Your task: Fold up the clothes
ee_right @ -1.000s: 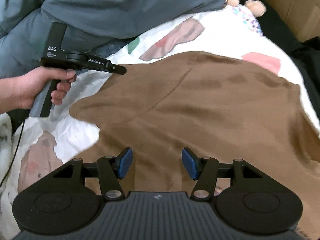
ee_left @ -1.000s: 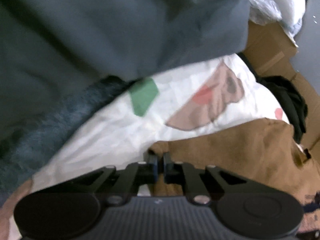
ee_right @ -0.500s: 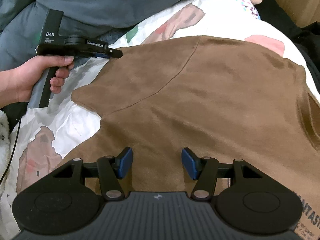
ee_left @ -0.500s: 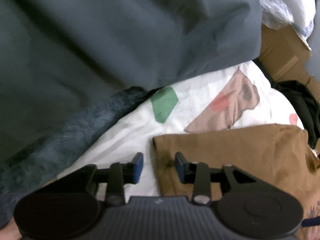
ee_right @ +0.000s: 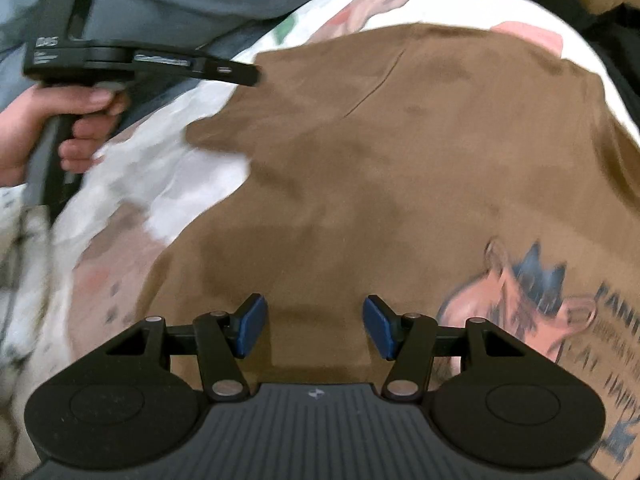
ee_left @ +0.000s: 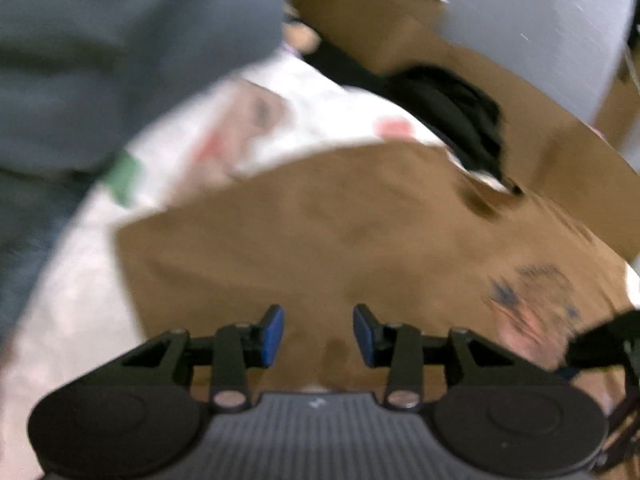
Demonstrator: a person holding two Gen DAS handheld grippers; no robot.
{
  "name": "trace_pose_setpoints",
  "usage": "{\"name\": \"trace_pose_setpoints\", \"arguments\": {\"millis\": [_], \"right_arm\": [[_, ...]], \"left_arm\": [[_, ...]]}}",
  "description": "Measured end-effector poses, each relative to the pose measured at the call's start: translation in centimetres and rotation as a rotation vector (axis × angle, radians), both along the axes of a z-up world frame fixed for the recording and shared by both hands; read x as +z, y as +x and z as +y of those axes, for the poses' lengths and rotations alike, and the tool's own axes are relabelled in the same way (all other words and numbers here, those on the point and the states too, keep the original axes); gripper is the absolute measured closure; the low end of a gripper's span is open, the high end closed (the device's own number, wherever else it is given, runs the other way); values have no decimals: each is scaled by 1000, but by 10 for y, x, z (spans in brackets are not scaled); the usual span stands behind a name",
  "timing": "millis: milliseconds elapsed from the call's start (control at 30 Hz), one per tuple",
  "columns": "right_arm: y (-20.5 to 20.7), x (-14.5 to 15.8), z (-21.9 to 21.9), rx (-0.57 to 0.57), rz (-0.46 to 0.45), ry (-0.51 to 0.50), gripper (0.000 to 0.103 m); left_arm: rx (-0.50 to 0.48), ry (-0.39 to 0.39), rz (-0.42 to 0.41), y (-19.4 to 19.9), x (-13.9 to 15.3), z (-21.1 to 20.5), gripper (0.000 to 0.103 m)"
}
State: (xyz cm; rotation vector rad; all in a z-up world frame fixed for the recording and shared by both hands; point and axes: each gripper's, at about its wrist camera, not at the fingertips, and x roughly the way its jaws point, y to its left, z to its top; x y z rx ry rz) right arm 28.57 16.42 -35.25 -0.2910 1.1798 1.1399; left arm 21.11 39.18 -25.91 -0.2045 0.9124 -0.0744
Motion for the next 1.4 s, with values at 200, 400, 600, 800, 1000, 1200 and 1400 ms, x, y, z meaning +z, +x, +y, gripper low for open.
{"name": "trace_pose_setpoints", "arguments": {"millis": [200,400,600,800,1000,1200,1400], "right_arm": [[-1,17,-73,29,-14,-40,43],[4,18,-163,-32,-6,-123,43],[-17,24,-237,-119,17,-168,43],[-66,38,-285,-142,45,-177,43],[-114,47,-332,-196,66,-171,43],[-150,40,-351,-218,40,-177,43],[-168,29,-366,-299,125,-209,43]], "left_arm": [[-62,55,48,-5,-12,-24,49],[-11,80,63,-15,1,-26,51],[17,56,99,-47,12,-43,50],[14,44,146,-91,26,-59,49],[34,-1,155,-124,39,-73,46],[11,-15,175,-131,27,-98,46],[-41,-29,204,-139,7,-116,45]]}}
